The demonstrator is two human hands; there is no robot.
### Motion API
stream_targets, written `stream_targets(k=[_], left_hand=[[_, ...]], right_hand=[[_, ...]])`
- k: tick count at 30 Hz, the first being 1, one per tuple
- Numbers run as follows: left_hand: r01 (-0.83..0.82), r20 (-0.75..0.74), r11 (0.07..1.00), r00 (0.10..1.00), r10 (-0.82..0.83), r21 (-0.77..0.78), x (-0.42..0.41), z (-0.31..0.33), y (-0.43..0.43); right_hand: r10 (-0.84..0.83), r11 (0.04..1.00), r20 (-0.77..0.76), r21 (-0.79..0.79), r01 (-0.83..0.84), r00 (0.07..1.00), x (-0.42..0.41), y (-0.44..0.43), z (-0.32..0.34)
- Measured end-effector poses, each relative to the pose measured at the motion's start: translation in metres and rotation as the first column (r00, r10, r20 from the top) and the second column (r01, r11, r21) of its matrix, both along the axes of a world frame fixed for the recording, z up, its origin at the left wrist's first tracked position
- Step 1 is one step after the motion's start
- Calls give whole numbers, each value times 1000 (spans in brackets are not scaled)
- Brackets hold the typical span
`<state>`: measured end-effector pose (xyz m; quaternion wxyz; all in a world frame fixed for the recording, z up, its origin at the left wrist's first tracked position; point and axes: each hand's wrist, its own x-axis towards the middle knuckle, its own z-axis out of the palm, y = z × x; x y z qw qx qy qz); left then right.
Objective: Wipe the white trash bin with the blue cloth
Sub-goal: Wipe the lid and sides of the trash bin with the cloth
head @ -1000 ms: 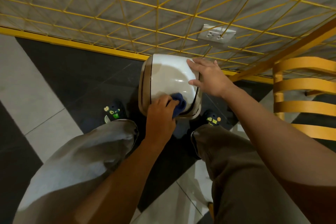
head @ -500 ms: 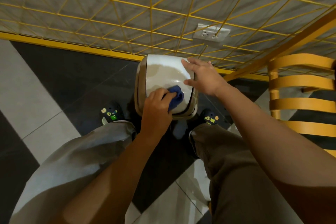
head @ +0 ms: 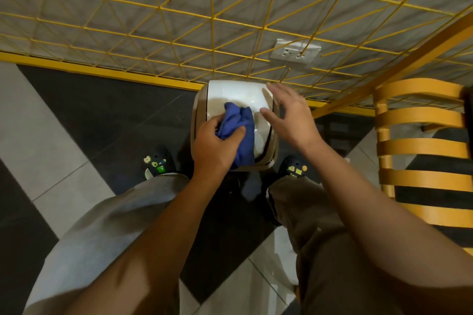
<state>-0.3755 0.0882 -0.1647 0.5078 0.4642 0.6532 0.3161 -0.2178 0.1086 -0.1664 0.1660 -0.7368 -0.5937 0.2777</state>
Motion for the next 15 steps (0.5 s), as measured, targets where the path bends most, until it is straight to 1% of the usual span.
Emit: stream_targets(k=[1,2,3,5,6,7,10,11,12,14,15], left_hand=[[-22,31,999,999,23,-35,0,3,1],[-34,56,998,998,38,-59,0,6,1],[-41,76,996,996,47,-78,1,8,1],[-34,119,995,992,45,-97,4,13,-2],[-18,137,995,990,32,-102,7,16,-5],[0,149,994,989,16,-108,10,17,-7],[46,160,990,987,-25,-131,14,15,-15],[63,167,989,985,-40,-134,14,15,-18],[89,181,988,981,-66,-125,13,15,-19],[169,213,984,965,-151,-65,11,14,-21],[207,228,978,954,-194,-33,11,13,-20]], right_hand=[[-99,995,-106,-1,100,989,-5,-7,5],[-184,983,-219,-45,178,958,-11,-15,9],[-246,968,-324,-122,218,914,-17,-24,13],[-326,938,-483,-274,214,813,-28,-39,15],[-356,924,-542,-325,201,762,-32,-44,14],[-376,914,-579,-360,187,724,-35,-47,14],[-408,895,-627,-416,158,663,-36,-51,16],[-428,887,-657,-436,150,620,-35,-52,17],[-458,874,-692,-464,143,558,-35,-54,17],[-508,851,-738,-508,129,443,-33,-56,15],[-524,845,-748,-517,138,406,-32,-56,14]])
